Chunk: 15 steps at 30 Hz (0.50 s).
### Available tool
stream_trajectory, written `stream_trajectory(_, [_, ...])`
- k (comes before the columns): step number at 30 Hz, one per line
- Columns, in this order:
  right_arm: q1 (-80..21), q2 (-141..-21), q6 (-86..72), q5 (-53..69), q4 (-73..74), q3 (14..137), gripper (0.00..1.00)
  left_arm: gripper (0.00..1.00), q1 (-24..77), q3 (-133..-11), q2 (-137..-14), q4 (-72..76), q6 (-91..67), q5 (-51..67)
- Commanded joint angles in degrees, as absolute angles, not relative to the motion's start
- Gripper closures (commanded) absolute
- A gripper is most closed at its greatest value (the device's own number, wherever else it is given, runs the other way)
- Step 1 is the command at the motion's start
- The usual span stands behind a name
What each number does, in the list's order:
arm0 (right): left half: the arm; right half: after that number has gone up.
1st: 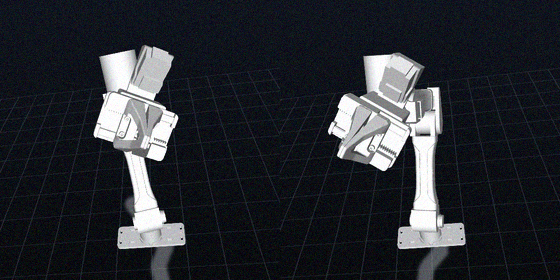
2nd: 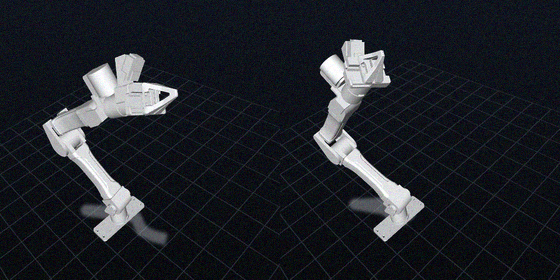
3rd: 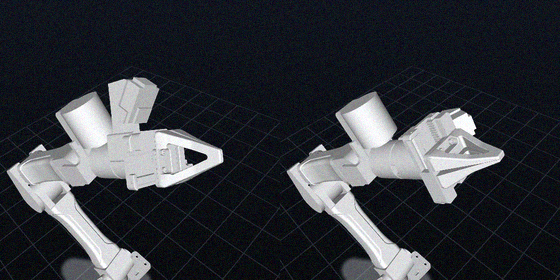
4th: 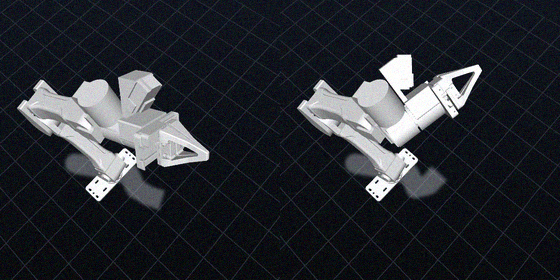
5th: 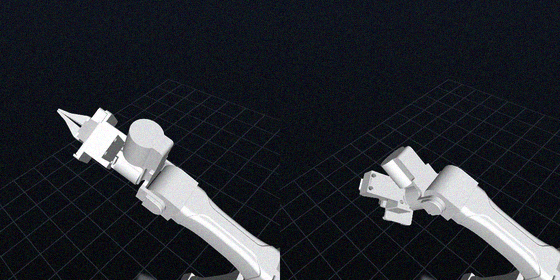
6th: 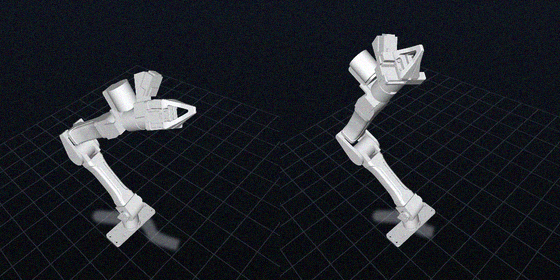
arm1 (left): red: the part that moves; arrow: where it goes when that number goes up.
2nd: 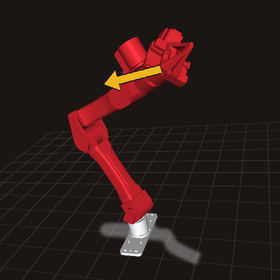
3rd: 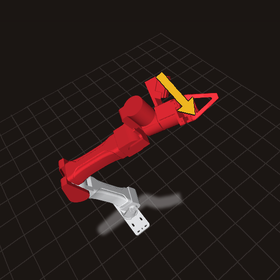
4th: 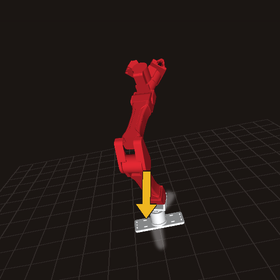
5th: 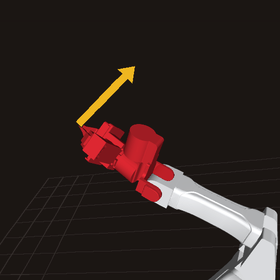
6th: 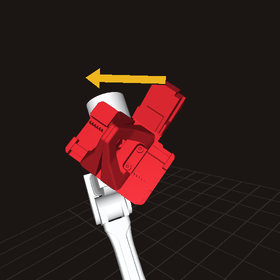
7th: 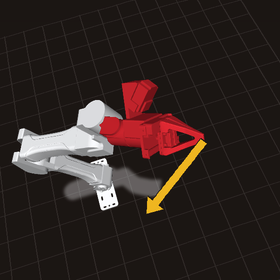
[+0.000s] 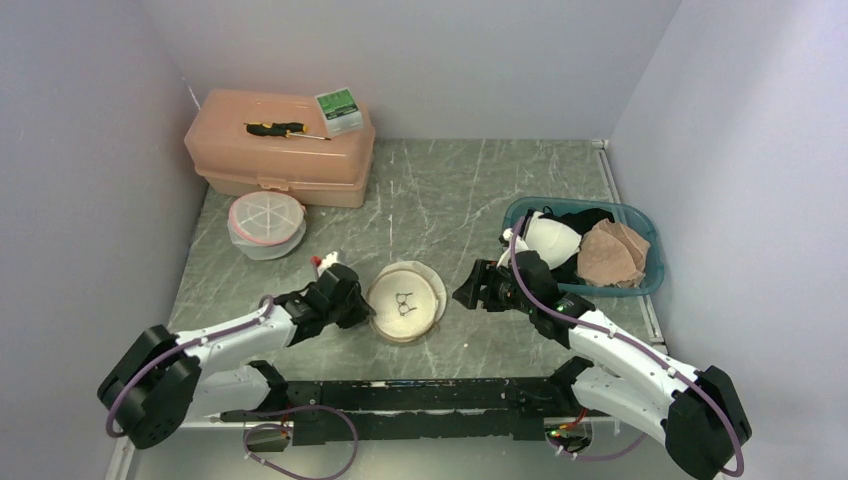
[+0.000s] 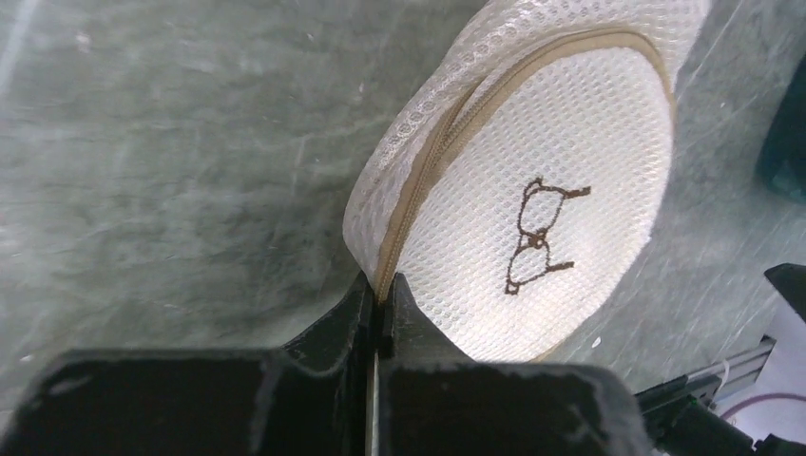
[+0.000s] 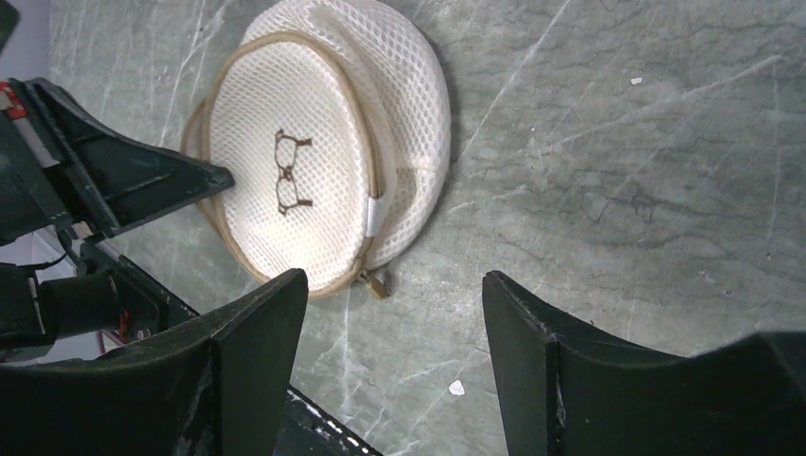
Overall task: Unzip the laundry bag and remove the bra
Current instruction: Move the laundry bag to the center of the board.
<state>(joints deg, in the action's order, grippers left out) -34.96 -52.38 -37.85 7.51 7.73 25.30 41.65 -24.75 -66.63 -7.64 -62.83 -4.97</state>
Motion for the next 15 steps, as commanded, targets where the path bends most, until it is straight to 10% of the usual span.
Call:
stream_trajectory(1, [-34.73, -51.36, -36.89, 7.55, 6.57, 25.28, 0.28, 0.97, 40.54, -24.81, -60.99, -15.05, -66.06, -14.14])
stream_trajectory(15, [-34.78, -51.15, -37.81, 10.78, 3.85, 23.55, 0.29, 0.97, 37.4, -26.38, -39.3, -63.12, -104.78, -37.67])
